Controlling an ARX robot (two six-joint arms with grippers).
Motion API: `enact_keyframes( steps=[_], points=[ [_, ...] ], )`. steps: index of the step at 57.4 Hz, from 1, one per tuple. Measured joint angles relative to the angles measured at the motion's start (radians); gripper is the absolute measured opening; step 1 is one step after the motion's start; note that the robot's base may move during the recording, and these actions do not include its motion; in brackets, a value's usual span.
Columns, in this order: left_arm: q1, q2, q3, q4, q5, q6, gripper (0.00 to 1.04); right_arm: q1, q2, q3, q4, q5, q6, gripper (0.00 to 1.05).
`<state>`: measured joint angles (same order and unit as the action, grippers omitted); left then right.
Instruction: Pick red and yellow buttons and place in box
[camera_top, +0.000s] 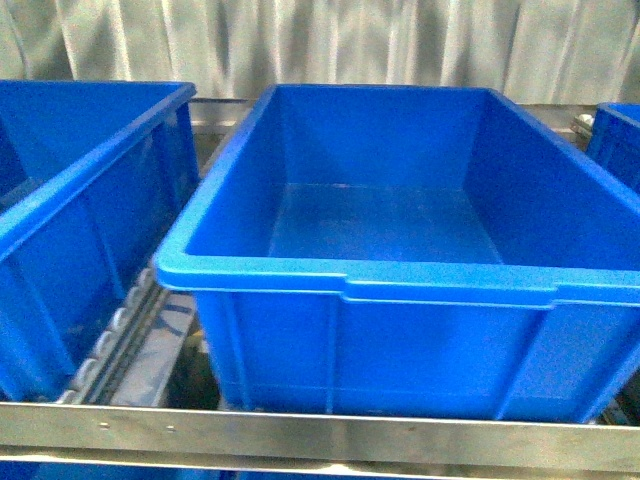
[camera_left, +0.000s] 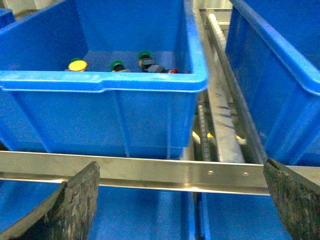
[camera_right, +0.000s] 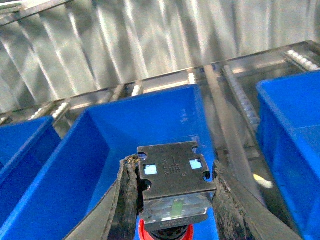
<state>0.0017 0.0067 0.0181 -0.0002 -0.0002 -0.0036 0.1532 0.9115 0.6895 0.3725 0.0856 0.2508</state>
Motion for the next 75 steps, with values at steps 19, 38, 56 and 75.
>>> enact_keyframes(
  steps=[19, 38, 56, 75],
  points=[
    [0.0, 0.0, 0.001, 0.0, 0.005, 0.003, 0.97, -0.168, 0.098, 0.031, 0.02, -0.096, -0.045, 0.33],
    [0.0, 0.0, 0.002, 0.0, 0.002, 0.003, 0.97, -0.348, 0.624, 0.394, -0.005, -0.154, -0.146, 0.33],
    [0.0, 0.0, 0.002, 0.0, 0.002, 0.003, 0.97, -0.375, 0.986, 0.693, -0.299, -0.145, -0.27, 0.33],
    [0.0, 0.0, 0.002, 0.0, 0.002, 0.003, 0.97, -0.406, 1.034, 0.739, -0.28, -0.197, -0.265, 0.78]
  ],
)
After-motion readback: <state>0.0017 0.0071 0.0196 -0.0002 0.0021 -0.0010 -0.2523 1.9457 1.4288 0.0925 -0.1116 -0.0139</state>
